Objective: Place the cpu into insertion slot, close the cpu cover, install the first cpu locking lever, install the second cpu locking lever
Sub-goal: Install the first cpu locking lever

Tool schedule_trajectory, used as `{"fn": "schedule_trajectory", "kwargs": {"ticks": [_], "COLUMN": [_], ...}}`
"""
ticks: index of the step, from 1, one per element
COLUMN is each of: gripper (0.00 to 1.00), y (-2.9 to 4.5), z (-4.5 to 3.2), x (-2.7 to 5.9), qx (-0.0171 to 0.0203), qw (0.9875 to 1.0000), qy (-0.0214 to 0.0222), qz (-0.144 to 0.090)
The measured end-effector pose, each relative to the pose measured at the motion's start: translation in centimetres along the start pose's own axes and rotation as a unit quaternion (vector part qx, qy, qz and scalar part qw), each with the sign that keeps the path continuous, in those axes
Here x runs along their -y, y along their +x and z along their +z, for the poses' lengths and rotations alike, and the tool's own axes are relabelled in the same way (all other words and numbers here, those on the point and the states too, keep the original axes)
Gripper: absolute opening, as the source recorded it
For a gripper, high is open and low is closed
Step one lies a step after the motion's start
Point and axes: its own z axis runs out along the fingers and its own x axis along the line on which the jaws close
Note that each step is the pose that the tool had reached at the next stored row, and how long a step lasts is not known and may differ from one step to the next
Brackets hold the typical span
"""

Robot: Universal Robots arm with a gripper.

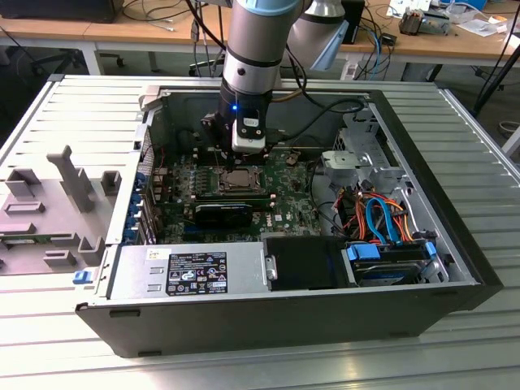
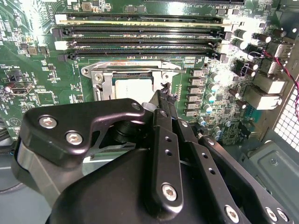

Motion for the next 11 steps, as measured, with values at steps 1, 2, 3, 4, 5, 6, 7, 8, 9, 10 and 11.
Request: {"fn": "schedule_trajectory", "kwargs": {"ticks": [1, 2, 3, 4, 5, 6, 7, 8, 9, 10, 11], "gripper": [0.11, 0.11, 0.11, 0.11, 0.11, 0.11, 0.11, 0.11, 0.11, 0.11, 0.11], "y": [0.0, 0.0, 0.0, 0.0, 0.0, 0.0, 0.0, 0.0, 0.0, 0.0, 0.0], "z": [0.0, 0.0, 0.0, 0.0, 0.0, 0.0, 0.0, 0.0, 0.0, 0.0, 0.0], "x": [0.0, 0.0, 0.0, 0.0, 0.0, 0.0, 0.0, 0.0, 0.0, 0.0, 0.0], "qx": [0.0, 0.0, 0.0, 0.0, 0.0001, 0.0, 0.0, 0.0, 0.0001, 0.0001, 0.0001], "qw": [1.0, 1.0, 1.0, 1.0, 1.0, 1.0, 1.0, 1.0, 1.0, 1.0, 1.0], "qy": [0.0, 0.0, 0.0001, 0.0001, 0.0001, 0.0002, 0.0002, 0.0002, 0.0002, 0.0003, 0.0003], "qz": [0.0, 0.0, -0.001, -0.001, -0.001, -0.001, -0.001, -0.001, -0.002, -0.002, -0.003]}}
